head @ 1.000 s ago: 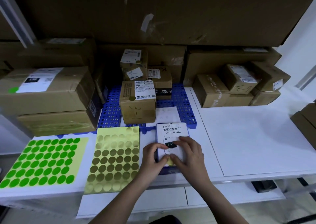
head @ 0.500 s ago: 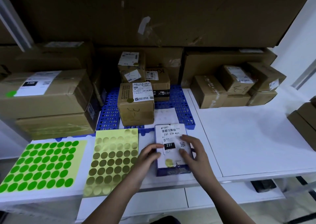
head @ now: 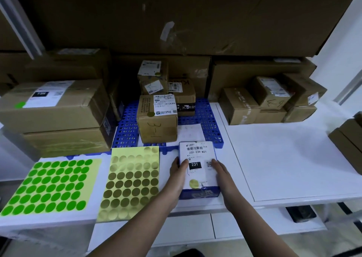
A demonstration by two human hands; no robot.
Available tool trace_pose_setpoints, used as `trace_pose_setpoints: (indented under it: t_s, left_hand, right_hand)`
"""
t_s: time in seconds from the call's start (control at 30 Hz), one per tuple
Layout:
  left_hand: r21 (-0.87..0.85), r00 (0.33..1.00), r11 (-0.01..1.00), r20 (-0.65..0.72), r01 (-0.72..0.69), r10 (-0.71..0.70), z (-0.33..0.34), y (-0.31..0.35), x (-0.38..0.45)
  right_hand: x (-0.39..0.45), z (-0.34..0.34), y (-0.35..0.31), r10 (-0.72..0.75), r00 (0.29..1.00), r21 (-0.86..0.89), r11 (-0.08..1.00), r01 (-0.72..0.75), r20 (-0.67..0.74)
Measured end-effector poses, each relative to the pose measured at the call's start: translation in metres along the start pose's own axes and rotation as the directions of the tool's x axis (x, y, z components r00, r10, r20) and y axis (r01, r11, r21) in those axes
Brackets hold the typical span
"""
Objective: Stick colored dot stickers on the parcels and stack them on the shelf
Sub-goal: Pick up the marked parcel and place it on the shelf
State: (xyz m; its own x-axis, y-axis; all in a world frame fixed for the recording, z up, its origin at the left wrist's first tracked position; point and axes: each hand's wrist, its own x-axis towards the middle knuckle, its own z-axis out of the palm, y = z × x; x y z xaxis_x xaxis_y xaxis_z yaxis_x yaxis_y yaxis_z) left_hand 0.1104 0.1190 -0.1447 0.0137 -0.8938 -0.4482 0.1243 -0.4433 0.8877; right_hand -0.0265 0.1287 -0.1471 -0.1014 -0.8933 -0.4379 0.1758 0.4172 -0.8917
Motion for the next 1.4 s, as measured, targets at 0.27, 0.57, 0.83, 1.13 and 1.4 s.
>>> trace_pose_setpoints:
  t_s: [0.27, 0.57, 0.83, 1.13, 1.4]
  left_hand:
    - [-0.008, 0.990, 0.991, 0.043, -0.133, 0.134, 0.010, 0.015, -0.015]
    - [0.106, 0.929, 0.943, 0.239, -0.316, 0.284, 0.012, 0.071, -0.011]
    - [0.420, 0.849, 0.745, 0.359, -0.519, 0.389, -0.002, 0.137, 0.007]
    - [0.685, 0.764, 0.418, 0.325, -0.597, 0.557, -0.016, 0.202, 0.048]
    - [0.902, 0.755, 0.145, 0.243, -0.407, 0.610, -0.021, 0.234, 0.089]
  right_hand:
    - [-0.010, -0.010, -0.003, -0.027, 0.995, 0.096, 0.995, 0.017, 0.099]
    - [0.016, -0.014, -0.067, -0.069, 0.998, 0.164, 0.984, 0.069, -0.006]
    - [0.036, 0.009, -0.154, -0.078, 0.997, 0.160, 0.984, 0.078, -0.009]
    - [0.063, 0.032, -0.203, -0.067, 0.997, -0.032, 0.997, 0.069, 0.047]
    - [0.099, 0.051, -0.229, -0.028, 0.996, -0.053, 0.998, 0.032, 0.085]
